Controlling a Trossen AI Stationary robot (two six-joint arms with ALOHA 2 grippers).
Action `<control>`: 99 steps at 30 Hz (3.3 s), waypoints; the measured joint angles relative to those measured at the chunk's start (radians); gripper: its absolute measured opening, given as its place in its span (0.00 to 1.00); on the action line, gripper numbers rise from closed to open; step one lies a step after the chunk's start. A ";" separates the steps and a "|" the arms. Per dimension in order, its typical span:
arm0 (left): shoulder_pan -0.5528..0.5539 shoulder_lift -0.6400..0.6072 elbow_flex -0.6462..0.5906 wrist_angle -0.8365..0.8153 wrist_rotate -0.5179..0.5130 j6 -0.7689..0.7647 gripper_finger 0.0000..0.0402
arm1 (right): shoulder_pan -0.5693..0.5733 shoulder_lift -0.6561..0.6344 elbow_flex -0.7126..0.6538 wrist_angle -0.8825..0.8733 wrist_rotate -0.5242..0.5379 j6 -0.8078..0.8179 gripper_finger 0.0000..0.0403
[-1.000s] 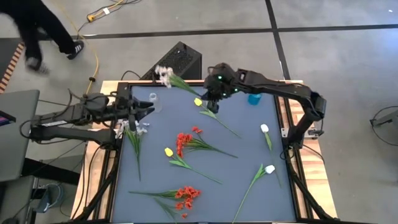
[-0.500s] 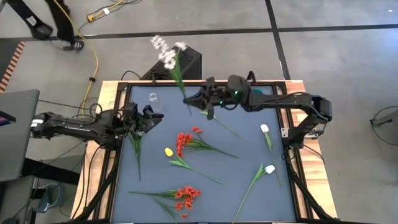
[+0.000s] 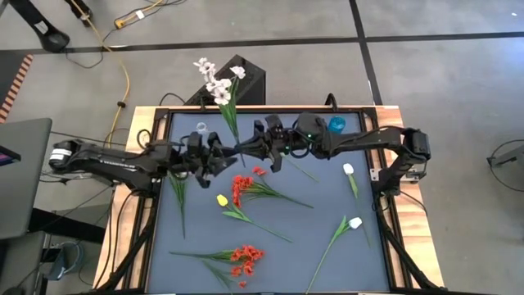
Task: Sort flowers into vase by color
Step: Put the right white flowers into the transparent vase
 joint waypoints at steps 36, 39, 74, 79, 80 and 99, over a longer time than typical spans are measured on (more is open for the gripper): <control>0.147 -0.097 0.094 -0.270 0.096 0.041 0.52 | -0.002 0.000 0.001 -0.286 0.087 -0.058 0.08; 0.147 -0.097 0.094 -0.268 0.051 0.044 0.48 | 0.000 0.000 0.001 -0.292 0.087 -0.058 0.08; 0.333 -0.378 0.093 -0.842 -0.314 0.411 0.00 | -0.022 -0.021 0.002 -0.492 0.037 0.018 0.72; 0.458 -0.349 0.092 -0.871 -0.314 0.476 0.00 | 0.006 -0.021 0.002 -0.506 0.045 0.015 0.72; 0.484 -0.341 0.092 -0.877 -0.307 0.477 0.00 | 0.011 -0.021 0.002 -0.504 0.054 0.013 0.72; 0.679 -0.318 0.022 -0.914 -0.158 0.405 0.00 | 0.014 -0.021 0.001 -0.522 0.061 -0.006 0.72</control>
